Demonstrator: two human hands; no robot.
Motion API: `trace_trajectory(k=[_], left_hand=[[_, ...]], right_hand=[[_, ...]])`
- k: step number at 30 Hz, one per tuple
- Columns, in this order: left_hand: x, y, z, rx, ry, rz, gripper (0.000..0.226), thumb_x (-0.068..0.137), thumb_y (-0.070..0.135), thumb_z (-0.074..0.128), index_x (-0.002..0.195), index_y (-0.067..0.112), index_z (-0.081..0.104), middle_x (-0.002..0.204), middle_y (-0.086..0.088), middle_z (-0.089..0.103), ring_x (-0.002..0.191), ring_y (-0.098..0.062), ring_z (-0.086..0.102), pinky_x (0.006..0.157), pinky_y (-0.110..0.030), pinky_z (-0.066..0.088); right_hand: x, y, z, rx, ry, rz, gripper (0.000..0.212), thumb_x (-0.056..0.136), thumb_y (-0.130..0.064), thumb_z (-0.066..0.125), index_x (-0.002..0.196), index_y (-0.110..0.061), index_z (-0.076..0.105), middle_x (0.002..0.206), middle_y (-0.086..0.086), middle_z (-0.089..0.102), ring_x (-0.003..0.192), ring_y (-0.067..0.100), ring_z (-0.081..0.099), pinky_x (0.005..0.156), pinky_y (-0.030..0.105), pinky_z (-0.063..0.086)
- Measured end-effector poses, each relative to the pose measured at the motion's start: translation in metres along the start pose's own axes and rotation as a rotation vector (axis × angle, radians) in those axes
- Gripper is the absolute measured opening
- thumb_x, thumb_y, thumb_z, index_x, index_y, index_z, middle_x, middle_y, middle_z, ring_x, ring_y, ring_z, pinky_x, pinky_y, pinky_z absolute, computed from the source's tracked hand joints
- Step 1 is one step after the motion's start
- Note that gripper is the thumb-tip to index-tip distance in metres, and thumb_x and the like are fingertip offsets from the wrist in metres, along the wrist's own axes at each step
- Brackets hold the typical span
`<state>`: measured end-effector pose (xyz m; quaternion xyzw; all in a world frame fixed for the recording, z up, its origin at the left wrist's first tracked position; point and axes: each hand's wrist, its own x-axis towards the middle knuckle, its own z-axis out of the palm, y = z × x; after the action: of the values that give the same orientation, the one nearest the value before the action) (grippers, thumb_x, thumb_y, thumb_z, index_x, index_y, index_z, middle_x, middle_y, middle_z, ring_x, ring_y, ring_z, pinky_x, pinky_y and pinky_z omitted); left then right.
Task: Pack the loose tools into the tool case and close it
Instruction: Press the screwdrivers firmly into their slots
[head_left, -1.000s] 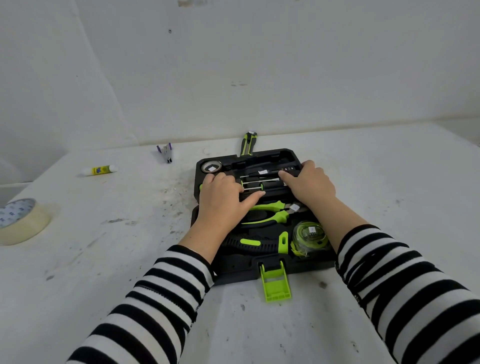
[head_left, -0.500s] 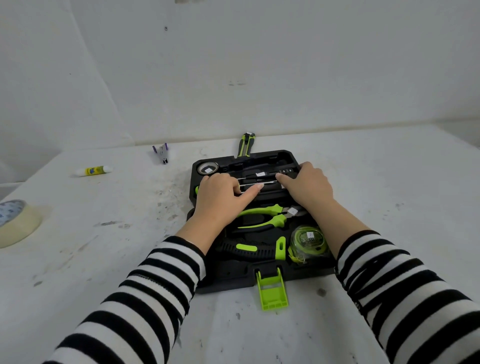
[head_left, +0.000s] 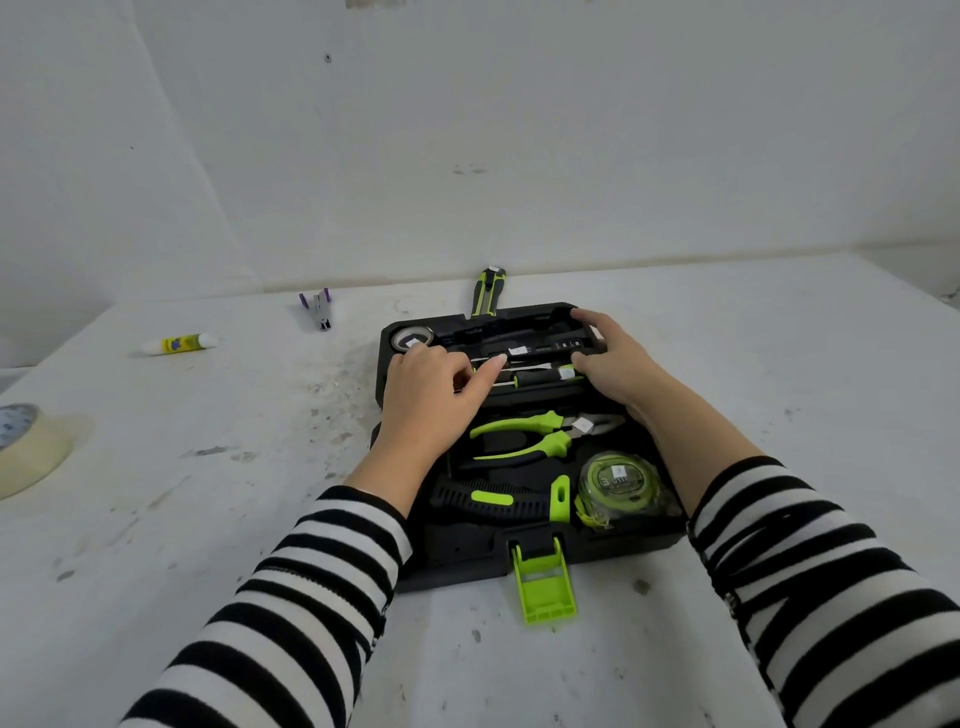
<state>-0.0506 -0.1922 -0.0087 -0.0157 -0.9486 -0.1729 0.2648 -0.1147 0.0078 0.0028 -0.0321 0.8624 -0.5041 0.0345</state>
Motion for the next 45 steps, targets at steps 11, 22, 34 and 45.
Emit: trace_trajectory(k=[11,22,34,45], left_hand=[[-0.001,0.001,-0.001,-0.032,-0.054,-0.009,0.055,0.091,0.056,0.046,0.055,0.014,0.05,0.061,0.003,0.049,0.07,-0.019,0.049,0.08,-0.035,0.039],[0.001,-0.002,-0.008,-0.128,0.129,-0.231,0.046,0.092,0.054,0.047,0.075,0.016,0.067,0.077,0.007,0.061,0.087,-0.018,0.049,0.078,-0.031,0.037],[0.004,-0.008,-0.006,-0.304,0.178,-0.421,0.026,0.096,0.036,0.047,0.096,0.016,0.064,0.086,0.008,0.055,0.094,-0.021,0.055,0.074,-0.029,0.037],[0.006,-0.01,-0.001,-0.22,0.154,-0.356,0.031,0.096,0.038,0.045,0.087,0.014,0.062,0.089,0.003,0.064,0.09,-0.021,0.056,0.077,-0.039,0.047]], right_hand=[[0.001,-0.003,0.005,-0.216,0.109,-0.042,0.049,0.093,-0.015,0.05,0.136,-0.039,0.05,0.118,0.002,0.063,0.081,0.018,0.057,0.076,0.027,0.047],[0.018,-0.036,0.016,-0.401,0.2,0.049,0.051,0.086,-0.022,0.043,0.137,-0.031,0.044,0.142,0.011,0.039,0.134,0.033,0.03,0.107,0.044,0.027],[0.093,-0.076,0.086,-0.921,-0.179,-0.098,0.05,0.095,-0.046,0.021,0.14,-0.037,0.043,0.143,0.011,0.044,0.132,0.033,0.037,0.108,0.052,0.015],[0.111,-0.067,0.081,-0.664,-0.102,-0.152,0.025,0.087,-0.033,0.046,0.106,-0.032,0.061,0.116,0.002,0.06,0.113,0.026,0.054,0.094,0.041,0.043]])
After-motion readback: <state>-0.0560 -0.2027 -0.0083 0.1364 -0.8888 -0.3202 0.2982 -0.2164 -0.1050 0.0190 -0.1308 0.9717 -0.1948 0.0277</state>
